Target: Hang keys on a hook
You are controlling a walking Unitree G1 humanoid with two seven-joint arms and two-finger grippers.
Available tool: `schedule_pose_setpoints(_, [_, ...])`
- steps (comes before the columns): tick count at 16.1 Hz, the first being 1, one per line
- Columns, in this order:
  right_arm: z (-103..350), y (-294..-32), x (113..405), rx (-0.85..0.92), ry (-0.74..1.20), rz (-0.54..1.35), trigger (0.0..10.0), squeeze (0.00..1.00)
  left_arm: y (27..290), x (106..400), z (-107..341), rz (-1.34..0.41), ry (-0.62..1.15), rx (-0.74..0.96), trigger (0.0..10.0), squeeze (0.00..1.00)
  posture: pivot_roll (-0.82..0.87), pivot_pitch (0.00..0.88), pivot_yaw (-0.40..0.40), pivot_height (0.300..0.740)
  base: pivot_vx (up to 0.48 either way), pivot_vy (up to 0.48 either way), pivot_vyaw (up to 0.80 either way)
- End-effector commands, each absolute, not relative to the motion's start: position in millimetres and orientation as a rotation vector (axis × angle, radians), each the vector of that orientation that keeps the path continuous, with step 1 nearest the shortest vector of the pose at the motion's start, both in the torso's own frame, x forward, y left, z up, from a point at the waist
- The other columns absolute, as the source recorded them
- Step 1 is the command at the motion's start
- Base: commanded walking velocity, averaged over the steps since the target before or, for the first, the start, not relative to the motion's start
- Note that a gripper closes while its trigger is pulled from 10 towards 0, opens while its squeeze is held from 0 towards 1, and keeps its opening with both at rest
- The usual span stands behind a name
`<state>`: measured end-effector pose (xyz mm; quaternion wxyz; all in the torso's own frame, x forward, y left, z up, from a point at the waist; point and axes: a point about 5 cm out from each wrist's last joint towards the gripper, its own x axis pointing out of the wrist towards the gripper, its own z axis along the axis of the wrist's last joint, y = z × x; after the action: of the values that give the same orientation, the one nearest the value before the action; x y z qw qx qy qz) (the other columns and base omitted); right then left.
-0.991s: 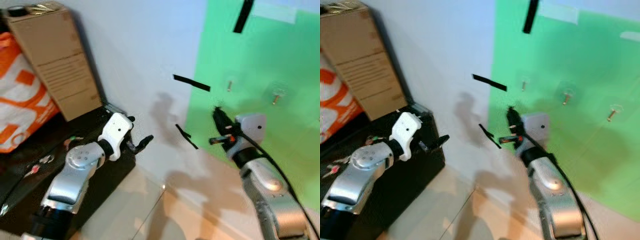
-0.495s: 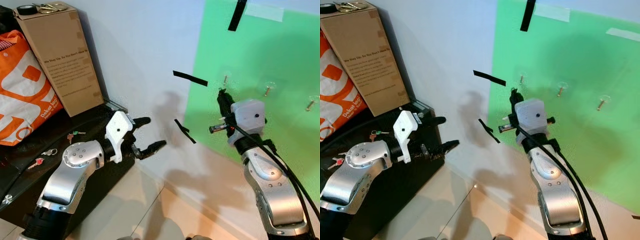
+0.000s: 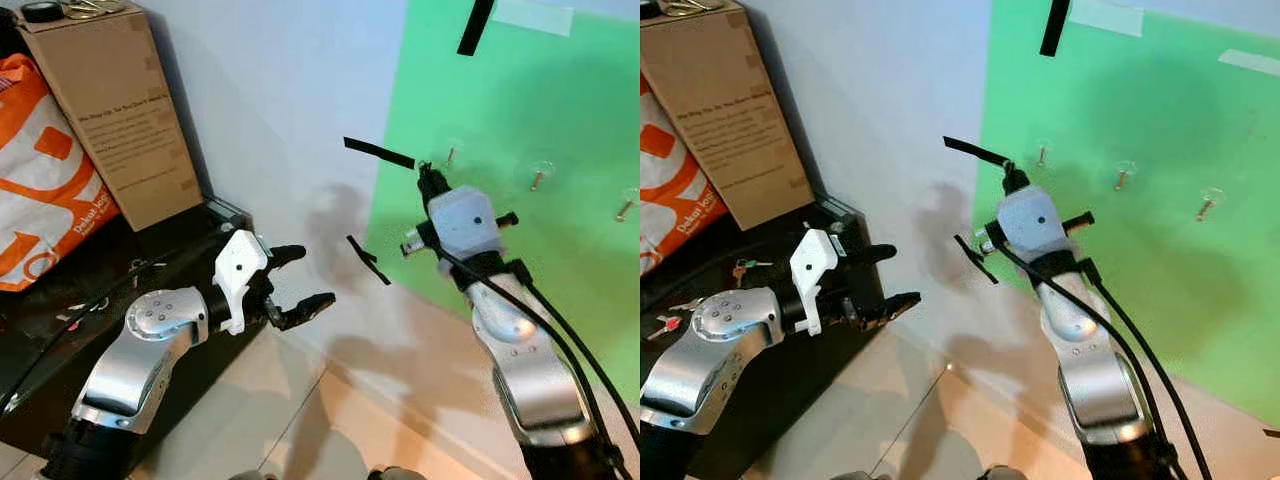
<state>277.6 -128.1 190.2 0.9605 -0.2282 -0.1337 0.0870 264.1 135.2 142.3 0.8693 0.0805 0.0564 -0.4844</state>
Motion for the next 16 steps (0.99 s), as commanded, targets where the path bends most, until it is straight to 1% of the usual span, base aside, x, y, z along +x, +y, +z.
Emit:
schedule_pose_setpoints(1, [193,-127,280,-0.498,-0.291,0.162,10.0,0.0,136,263,145,-1.022,0.119,0.175,10.0,0.0,-0.03,0.0,0.014,0.74,0.0,0.0,0.0])
schedule_pose_setpoints(5, [188,-135,282,-0.633,-0.281,0.119,10.0,0.0,134,262,145,-1.026,0.121,0.177,10.0,0.0,-0.04,0.0,0.014,0.74,0.0,0.0,0.0])
schedule_pose_setpoints(13, [177,-142,287,-0.765,-0.227,0.094,10.0,0.0,133,263,147,-1.029,0.118,0.178,10.0,0.0,-0.04,0.0,0.008,0.74,0.0,0.0,0.0])
schedule_pose_setpoints(16, [173,-140,290,-0.799,-0.213,0.114,10.0,0.0,133,263,147,-1.03,0.12,0.179,10.0,0.0,-0.03,0.0,0.007,0.74,0.0,0.0,0.0])
